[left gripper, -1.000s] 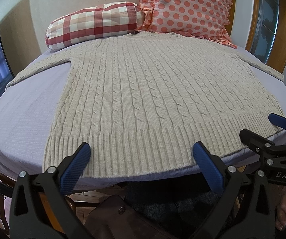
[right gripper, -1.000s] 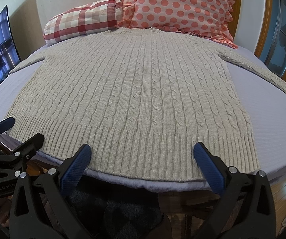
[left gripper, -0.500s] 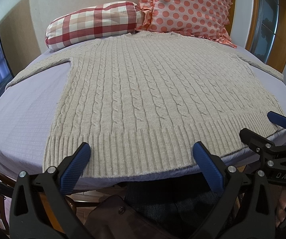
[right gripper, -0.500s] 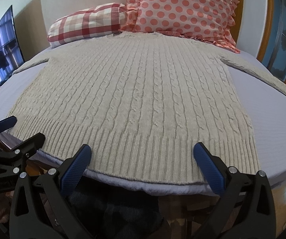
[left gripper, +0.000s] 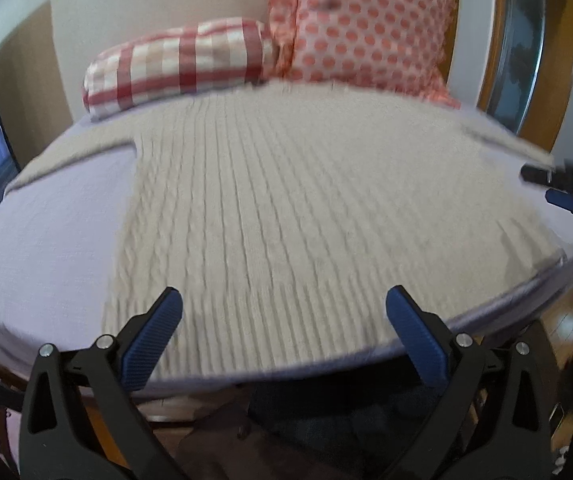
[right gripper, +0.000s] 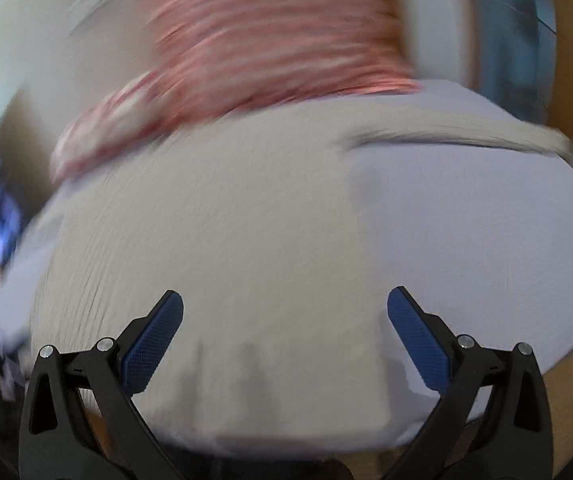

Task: Fold small clothes
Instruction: 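Grasp the sweater sleeve cuff with the right gripper and fold it across the body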

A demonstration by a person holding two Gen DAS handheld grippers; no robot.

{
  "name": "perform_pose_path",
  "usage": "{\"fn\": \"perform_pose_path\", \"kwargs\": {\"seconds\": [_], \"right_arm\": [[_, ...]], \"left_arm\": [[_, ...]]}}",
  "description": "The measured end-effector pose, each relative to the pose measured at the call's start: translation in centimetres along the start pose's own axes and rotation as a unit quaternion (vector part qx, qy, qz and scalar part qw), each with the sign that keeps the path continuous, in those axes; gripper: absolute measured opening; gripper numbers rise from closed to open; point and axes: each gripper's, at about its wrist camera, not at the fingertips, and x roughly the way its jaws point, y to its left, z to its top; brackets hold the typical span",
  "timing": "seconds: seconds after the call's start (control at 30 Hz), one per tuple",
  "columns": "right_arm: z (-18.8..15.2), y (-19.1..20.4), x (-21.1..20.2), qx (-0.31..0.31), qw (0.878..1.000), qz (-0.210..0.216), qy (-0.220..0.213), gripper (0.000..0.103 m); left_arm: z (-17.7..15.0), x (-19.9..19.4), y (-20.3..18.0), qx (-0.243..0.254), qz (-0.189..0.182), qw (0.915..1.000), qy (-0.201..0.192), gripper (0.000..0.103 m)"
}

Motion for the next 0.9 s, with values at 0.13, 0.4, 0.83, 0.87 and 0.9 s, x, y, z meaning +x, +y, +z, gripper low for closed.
{"fn": "perform_pose_path", "kwargs": {"seconds": [0.13, 0.4, 0.83, 0.87, 0.9], "right_arm": [[7.5, -10.7, 1.3, 0.141, 0.989, -0.045, -0.013, 0.096], [13.8, -26.5, 6.2, 0.362, 0.927, -0.095, -0.018, 0.058], [14.9, -31.7, 9.1, 0.450, 0.885, -0.071, -0.098, 0.009], [15.4, -31.0, 8.3, 0.430, 0.893, -0.073, -0.112, 0.009], [16.5, -29.4, 7.6, 0.397, 0.905, -0.080, -0.127, 0.009]], "left_arm": [[1.7, -0.7, 1.1, -0.014, -0.004, 0.9988, -0.048, 0.101], [3.9, 1.9, 3.5, -0.066, -0.025, 0.9969, -0.034, 0.101], [6.1, 3.9, 8.2, -0.133, -0.059, 0.9887, -0.034, 0.101], [6.3, 3.8, 8.8, -0.137, -0.054, 0.9885, -0.037, 0.101], [6.4, 3.8, 9.6, -0.140, -0.046, 0.9882, -0.041, 0.101]]}}
